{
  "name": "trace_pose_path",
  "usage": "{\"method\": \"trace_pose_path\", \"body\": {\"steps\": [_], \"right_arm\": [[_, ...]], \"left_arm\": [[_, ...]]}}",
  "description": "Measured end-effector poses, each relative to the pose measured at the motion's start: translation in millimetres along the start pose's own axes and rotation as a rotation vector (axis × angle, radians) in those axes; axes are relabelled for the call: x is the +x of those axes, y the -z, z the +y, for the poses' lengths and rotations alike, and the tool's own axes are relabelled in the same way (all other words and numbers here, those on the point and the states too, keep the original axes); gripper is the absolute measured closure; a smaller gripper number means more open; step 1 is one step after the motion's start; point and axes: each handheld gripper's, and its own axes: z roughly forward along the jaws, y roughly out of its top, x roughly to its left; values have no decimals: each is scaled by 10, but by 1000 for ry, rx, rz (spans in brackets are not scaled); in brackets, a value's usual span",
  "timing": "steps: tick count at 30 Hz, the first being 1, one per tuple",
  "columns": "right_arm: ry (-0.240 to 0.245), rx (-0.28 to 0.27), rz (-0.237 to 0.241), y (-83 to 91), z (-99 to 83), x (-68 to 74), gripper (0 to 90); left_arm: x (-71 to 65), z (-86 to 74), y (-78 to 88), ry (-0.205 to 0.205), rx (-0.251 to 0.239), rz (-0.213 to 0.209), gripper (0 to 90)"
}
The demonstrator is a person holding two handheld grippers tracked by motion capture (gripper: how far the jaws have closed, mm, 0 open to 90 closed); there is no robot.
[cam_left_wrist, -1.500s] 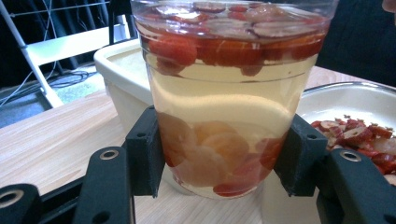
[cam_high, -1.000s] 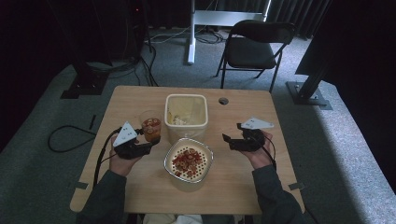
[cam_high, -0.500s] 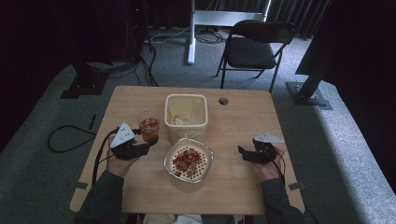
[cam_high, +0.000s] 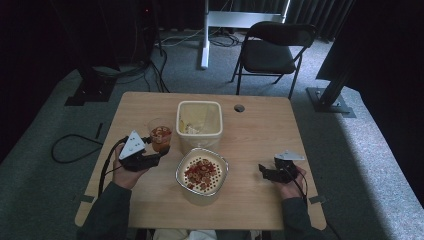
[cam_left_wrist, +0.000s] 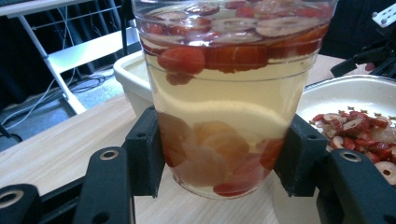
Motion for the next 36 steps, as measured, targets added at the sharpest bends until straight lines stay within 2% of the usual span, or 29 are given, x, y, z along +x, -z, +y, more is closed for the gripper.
{"method": "trace_pose_path", "body": {"steps": [15, 18, 27, 28, 31, 32, 36], "right_arm": [[-27, 23, 1, -72, -98, -16, 231], [-31, 22, -1, -72, -98, -16, 234], [1, 41, -18, -89, -91, 20, 233], [3, 43, -19, -90, -91, 23, 233], [5, 43, -18, -89, -91, 22, 233], [4, 43, -18, -89, -91, 22, 233], [8, 42, -17, -90, -91, 21, 233]], "left_arm": [[-74, 77, 34, -81, 25, 45, 433], [-97, 107, 34, -110, 31, 49, 433], [-150, 128, 21, -153, 45, 61, 433], [-172, 127, 11, -172, 54, 67, 433], [-195, 123, -1, -183, 59, 69, 433], [-213, 123, -11, -201, 70, 73, 433], [-250, 124, -29, -228, 83, 80, 433]]}}
